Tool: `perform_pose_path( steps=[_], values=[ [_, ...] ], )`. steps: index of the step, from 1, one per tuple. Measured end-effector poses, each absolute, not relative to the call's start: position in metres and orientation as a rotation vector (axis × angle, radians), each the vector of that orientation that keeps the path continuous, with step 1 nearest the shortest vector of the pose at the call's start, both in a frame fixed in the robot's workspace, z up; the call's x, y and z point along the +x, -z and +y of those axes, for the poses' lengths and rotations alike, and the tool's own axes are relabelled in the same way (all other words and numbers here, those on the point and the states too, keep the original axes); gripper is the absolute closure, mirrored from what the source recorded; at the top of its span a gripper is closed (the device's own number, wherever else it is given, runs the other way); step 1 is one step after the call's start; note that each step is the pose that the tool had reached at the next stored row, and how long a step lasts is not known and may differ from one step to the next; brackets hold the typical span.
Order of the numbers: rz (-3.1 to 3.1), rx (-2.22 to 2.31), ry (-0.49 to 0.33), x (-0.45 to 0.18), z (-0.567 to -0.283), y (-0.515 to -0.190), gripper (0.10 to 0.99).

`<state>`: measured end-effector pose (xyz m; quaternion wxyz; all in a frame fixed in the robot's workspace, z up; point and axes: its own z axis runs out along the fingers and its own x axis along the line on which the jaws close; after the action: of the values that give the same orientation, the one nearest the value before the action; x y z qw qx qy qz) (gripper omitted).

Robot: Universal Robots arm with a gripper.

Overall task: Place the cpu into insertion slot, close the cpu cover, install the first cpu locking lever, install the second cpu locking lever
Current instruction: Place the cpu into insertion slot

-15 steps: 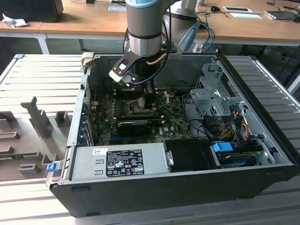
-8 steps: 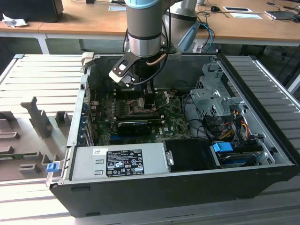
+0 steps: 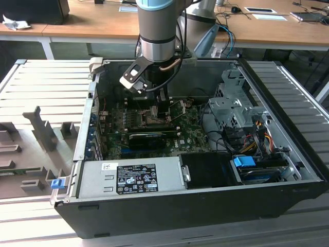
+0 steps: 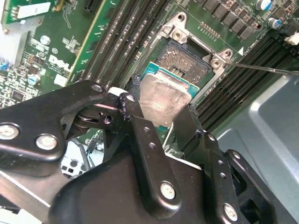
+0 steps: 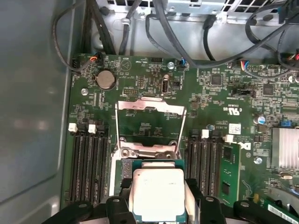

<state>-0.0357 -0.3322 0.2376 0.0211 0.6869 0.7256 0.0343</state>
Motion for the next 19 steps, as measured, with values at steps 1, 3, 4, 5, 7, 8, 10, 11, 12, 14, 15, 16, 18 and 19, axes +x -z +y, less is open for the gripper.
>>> perform_pose_path(
  steps=[1,3,4,5,7,8,10,11,12,14,15,16,18,19],
  values=[
    [2.241,2.138,-0.106,-0.036,-0.332,-0.237,0.561],
    [2.224,2.155,-0.105,-0.038,-0.332,-0.235,0.561],
    [2.212,2.166,-0.105,-0.039,-0.332,-0.234,0.561],
    [2.204,2.174,-0.105,-0.041,-0.332,-0.233,0.561],
    [2.197,2.181,-0.105,-0.049,-0.331,-0.231,0.561],
    [2.193,2.185,-0.104,-0.049,-0.330,-0.229,0.561],
    [2.177,2.201,-0.104,-0.049,-0.329,-0.226,0.561],
    [2.173,2.204,-0.104,-0.049,-0.328,-0.224,0.561],
    [2.172,2.205,-0.104,-0.049,-0.327,-0.222,0.561],
    [2.174,2.203,-0.104,-0.049,-0.325,-0.219,0.561],
    [2.179,2.199,-0.104,-0.049,-0.325,-0.217,0.561],
    [2.179,2.198,-0.102,-0.048,-0.324,-0.215,0.561],
    [2.179,2.197,-0.101,-0.048,-0.323,-0.212,0.561],
    [2.179,2.198,-0.101,-0.048,-0.323,-0.212,0.561]
  ],
)
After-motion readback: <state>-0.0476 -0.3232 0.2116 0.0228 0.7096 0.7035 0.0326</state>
